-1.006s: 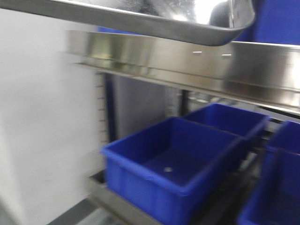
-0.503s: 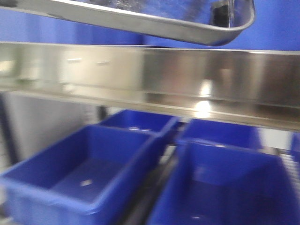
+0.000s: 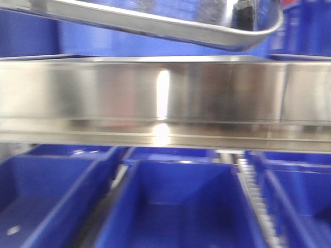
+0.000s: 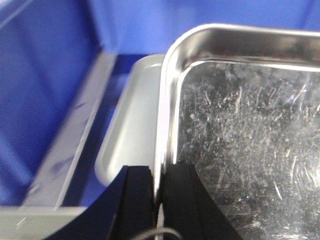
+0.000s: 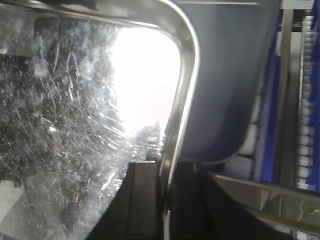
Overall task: Stack silver trays without gaps
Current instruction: 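Carry the tray with both grippers up to the shelf of blue bins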
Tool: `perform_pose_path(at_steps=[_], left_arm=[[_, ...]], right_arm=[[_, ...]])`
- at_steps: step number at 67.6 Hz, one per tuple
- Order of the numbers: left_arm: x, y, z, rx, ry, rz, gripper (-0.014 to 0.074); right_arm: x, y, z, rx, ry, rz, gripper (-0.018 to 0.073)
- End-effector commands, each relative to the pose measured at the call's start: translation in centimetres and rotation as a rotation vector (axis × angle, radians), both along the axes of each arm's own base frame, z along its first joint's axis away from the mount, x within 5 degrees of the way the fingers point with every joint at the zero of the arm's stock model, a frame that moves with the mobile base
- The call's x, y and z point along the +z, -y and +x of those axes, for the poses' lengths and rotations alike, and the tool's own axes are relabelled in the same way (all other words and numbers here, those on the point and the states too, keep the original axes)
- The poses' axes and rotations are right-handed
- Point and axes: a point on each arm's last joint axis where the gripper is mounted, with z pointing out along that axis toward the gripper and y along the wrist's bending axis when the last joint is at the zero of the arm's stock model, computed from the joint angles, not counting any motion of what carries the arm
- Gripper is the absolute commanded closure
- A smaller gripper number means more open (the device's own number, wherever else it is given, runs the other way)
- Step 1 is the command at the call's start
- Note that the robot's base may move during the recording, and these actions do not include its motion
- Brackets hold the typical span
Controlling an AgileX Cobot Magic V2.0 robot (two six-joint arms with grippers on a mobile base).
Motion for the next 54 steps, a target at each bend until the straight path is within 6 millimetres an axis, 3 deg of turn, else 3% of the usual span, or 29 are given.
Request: perform_pose_path(at_steps=[1, 54], left_arm=[[0.22, 1.21, -0.17, -0.098, 0.019, -0.046, 0.0607], [0.22, 1.21, -0.17, -0.098, 0.019, -0.046, 0.0607]], right_arm=[[2.72, -2.5, -0.19, 0.206, 0.195, 0.241, 0.0574], [2.72, -2.5, -0.19, 0.206, 0.195, 0.241, 0.0574]])
